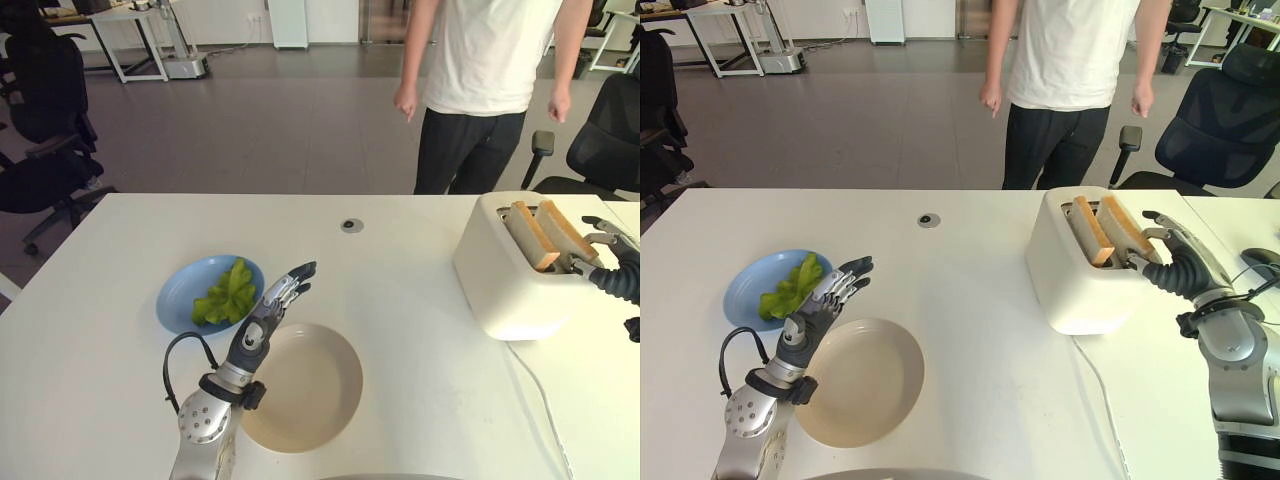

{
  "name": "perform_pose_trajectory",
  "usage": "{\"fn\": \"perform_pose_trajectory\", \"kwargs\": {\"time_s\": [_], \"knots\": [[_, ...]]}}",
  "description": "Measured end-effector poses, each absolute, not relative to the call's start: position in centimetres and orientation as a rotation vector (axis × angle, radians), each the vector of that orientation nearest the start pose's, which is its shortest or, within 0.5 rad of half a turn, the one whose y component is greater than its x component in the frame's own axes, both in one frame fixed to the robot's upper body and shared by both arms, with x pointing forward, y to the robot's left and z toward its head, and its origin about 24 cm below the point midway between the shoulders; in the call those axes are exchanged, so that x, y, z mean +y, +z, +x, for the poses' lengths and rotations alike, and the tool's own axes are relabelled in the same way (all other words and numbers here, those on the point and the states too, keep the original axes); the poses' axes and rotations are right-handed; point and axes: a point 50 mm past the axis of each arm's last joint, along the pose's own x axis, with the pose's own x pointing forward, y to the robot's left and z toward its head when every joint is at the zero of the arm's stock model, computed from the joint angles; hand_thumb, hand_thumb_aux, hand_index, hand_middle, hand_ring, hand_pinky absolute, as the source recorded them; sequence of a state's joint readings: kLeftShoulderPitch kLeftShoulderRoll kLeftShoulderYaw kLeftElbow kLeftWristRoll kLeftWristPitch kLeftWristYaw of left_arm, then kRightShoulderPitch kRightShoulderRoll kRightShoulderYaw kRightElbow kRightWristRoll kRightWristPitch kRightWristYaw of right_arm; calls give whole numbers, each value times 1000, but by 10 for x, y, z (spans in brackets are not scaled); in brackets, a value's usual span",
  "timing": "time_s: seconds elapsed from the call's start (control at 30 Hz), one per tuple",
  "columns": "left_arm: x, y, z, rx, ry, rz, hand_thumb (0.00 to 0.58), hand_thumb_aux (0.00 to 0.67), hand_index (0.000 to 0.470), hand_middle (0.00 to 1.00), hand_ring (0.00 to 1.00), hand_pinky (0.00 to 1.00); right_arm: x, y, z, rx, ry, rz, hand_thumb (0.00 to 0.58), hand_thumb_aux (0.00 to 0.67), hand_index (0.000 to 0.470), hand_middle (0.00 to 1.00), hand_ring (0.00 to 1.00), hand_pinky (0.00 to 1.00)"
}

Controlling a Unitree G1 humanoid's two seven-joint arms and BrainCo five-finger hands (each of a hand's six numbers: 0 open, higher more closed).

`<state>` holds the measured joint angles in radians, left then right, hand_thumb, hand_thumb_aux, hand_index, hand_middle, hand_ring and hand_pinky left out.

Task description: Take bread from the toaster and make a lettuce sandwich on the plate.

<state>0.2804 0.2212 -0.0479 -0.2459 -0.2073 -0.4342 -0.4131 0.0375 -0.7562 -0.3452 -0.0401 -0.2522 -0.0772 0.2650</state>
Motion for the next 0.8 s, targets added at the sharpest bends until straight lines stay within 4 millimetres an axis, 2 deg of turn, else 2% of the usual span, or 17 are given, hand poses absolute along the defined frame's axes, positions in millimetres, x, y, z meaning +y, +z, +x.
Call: {"fn": "perform_pose_trajectory", "kwargs": {"time_s": [0.1,0.13,0.2,0.3,0.37,0.43,0.5,0.53,0.57,0.6,0.67,0.77,0.8], "knots": [[166,81,186,-391,-419,83,0,0,0,0,0,0,-332,153,239,-40,-121,-805,580,670,470,0,0,0],[169,81,187,-394,-402,82,0,0,0,0,0,0,-339,160,241,-71,-175,-685,580,670,470,0,0,0],[176,84,187,-405,-370,80,0,0,0,0,0,0,-351,189,243,-217,-251,-442,580,670,470,0,0,0],[186,92,186,-438,-317,79,0,0,0,0,0,0,-349,211,244,-331,-217,-218,580,670,470,0,0,0],[190,96,186,-451,-306,98,0,0,0,0,0,0,-340,216,245,-350,-150,-162,580,670,470,0,0,0],[199,107,184,-485,-286,143,0,0,0,0,0,0,-319,221,249,-352,-17,-109,580,670,470,0,0,0],[209,117,181,-503,-263,198,0,0,0,0,0,0,-282,218,257,-309,214,-30,580,670,470,0,0,0],[218,120,179,-496,-249,245,0,0,0,0,0,0,-255,211,261,-254,355,8,580,670,470,0,0,0],[228,122,177,-476,-231,327,0,0,0,0,0,0,-219,198,264,-172,530,72,580,670,470,0,0,0],[234,123,176,-463,-213,365,0,0,0,0,0,0,-201,192,265,-137,599,93,580,670,470,0,0,0],[250,119,176,-409,-152,452,0,0,0,0,0,0,-153,173,262,-46,763,75,580,670,470,0,0,0],[257,116,178,-381,-136,509,0,0,0,0,0,0,-98,145,249,14,926,-30,580,670,470,0,0,0],[258,115,179,-377,-134,513,0,0,0,0,0,0,-87,137,245,20,958,-65,580,670,470,0,0,0]]}}
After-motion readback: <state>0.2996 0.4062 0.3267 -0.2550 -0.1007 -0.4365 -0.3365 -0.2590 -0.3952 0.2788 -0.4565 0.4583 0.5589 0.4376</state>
